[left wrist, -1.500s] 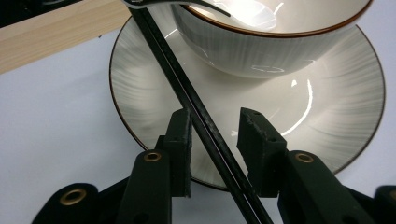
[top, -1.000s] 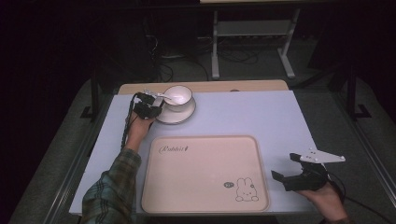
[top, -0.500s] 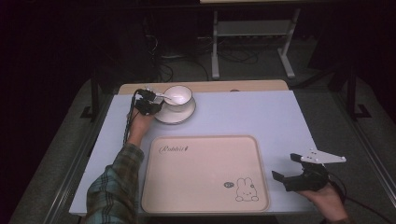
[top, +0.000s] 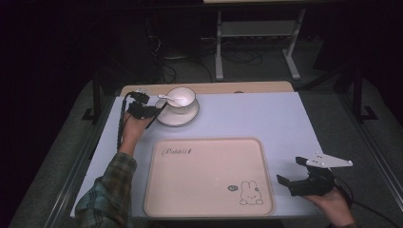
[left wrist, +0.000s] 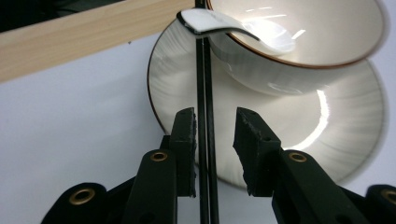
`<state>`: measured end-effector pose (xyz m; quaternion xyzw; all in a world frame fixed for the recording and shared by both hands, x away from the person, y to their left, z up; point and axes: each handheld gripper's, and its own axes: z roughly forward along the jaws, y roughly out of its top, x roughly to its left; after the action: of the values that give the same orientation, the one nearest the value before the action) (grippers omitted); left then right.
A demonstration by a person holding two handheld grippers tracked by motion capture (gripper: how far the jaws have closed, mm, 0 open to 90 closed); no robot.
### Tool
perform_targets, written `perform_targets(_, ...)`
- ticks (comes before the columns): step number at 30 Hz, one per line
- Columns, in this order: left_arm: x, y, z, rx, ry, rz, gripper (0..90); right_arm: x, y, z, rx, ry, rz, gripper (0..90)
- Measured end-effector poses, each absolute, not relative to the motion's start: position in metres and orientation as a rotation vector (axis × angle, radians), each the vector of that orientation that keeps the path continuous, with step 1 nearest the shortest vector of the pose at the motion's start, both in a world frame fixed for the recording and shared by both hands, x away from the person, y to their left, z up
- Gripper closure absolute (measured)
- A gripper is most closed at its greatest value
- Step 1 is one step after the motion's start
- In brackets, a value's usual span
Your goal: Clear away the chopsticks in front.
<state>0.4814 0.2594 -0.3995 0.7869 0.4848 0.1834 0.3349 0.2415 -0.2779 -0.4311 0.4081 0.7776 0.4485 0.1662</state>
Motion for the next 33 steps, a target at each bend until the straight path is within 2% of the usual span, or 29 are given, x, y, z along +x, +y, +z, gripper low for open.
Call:
perform_targets(7,0.473,0.275,-0.402,2.039,1.287,0.448,76.9,0.242,-0.277,-0.431,1.160,2.215,1.273,0.0)
perform_targets(33,0.476,0.279,-0.422,2.085,1.333,0.410,81.8,0.243,-0.278,-0.432,1.169,2.214,1.274,0.0)
